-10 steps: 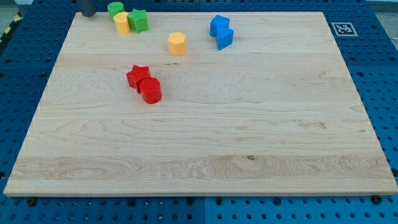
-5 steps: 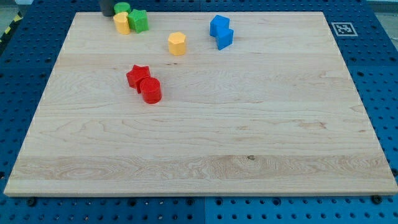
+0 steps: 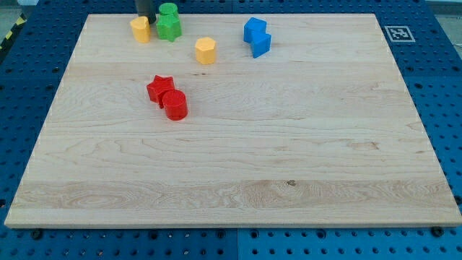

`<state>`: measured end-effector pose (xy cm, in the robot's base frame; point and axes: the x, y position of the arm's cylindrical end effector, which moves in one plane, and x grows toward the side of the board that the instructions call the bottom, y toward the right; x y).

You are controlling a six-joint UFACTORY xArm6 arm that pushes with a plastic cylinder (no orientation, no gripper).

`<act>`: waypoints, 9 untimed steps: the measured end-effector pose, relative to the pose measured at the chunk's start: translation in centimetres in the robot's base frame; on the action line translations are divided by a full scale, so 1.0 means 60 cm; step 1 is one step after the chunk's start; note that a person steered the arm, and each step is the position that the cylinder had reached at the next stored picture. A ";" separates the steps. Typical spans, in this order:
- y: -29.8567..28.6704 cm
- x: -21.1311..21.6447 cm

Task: Make a vertical line out of green blocks and the yellow heart

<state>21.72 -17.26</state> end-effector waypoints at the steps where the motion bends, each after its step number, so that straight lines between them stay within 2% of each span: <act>1: 0.000 0.029; 2: -0.007 0.039; 4: -0.119 0.066; 5: -0.107 0.082; 7: -0.013 0.091; 9: 0.014 0.169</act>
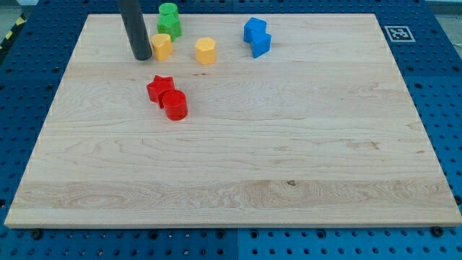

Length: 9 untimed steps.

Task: Make a vertical line out of green blocks and the yellow heart

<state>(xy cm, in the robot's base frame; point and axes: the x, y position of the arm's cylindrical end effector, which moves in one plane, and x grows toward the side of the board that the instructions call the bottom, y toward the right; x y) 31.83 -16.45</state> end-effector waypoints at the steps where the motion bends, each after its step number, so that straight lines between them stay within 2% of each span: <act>1: 0.001 0.000; 8: 0.004 -0.056; 9: 0.032 -0.056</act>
